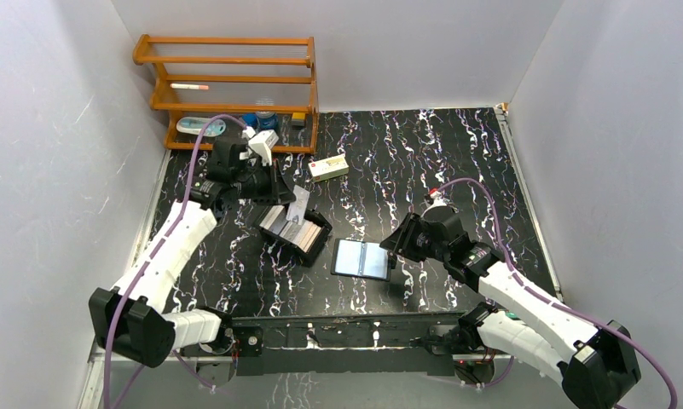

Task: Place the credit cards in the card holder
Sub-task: Pick up the credit card from the storage box, then insert the credit card into the card holder.

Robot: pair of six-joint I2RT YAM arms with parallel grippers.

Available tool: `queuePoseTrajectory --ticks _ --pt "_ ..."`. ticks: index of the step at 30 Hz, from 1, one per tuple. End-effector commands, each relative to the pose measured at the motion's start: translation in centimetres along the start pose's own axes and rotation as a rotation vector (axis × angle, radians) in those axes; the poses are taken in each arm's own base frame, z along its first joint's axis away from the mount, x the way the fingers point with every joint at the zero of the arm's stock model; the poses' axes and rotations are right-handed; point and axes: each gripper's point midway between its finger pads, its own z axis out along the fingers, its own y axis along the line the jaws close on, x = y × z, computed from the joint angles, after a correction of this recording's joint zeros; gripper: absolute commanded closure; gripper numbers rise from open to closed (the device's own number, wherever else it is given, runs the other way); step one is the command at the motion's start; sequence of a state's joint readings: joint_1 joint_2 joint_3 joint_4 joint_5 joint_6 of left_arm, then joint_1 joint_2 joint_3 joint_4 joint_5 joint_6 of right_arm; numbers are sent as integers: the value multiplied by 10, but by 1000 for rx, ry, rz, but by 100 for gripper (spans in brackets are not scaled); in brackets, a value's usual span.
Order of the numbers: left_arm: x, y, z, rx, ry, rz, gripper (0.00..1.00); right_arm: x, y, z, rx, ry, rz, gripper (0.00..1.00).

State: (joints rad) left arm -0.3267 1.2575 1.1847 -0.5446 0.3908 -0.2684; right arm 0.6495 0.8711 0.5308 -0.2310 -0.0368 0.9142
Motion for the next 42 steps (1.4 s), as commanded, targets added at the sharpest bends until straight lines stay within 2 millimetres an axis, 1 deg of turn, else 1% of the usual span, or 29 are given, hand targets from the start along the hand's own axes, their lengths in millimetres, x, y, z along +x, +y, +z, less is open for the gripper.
queuePoseTrajectory --ticks 1,2,4,8,14,17,21,23,30,34,37,42 --pt "2 -46 -3 234 -31 -159 100 -2 2 0 -11 -18 20 57" --pt "1 -48 -1 254 -39 -176 100 -1 -1 0 8 -17 30 57" --pt "9 -51 6 282 -21 -234 100 -1 -5 2 34 -16 39 58" --pt "22 -56 20 296 -9 -289 100 2 -14 6 68 -9 46 58" --pt "56 -61 59 299 39 -344 100 11 -35 16 128 0 55 58" --pt "68 -64 77 294 54 -346 100 17 -45 23 157 16 53 58" --pt "81 -68 94 267 70 -325 100 24 -46 32 152 55 58 58" --pt "90 -66 105 257 91 -341 100 26 -47 36 156 72 56 58" --pt "110 -64 123 233 121 -339 100 35 -56 44 187 117 52 59" --pt "121 -61 132 225 143 -350 100 38 -60 47 199 127 40 60" --pt "124 -64 136 233 141 -350 100 40 -67 49 227 130 36 61" --pt "124 -68 140 235 135 -347 100 47 -72 53 233 154 40 62"
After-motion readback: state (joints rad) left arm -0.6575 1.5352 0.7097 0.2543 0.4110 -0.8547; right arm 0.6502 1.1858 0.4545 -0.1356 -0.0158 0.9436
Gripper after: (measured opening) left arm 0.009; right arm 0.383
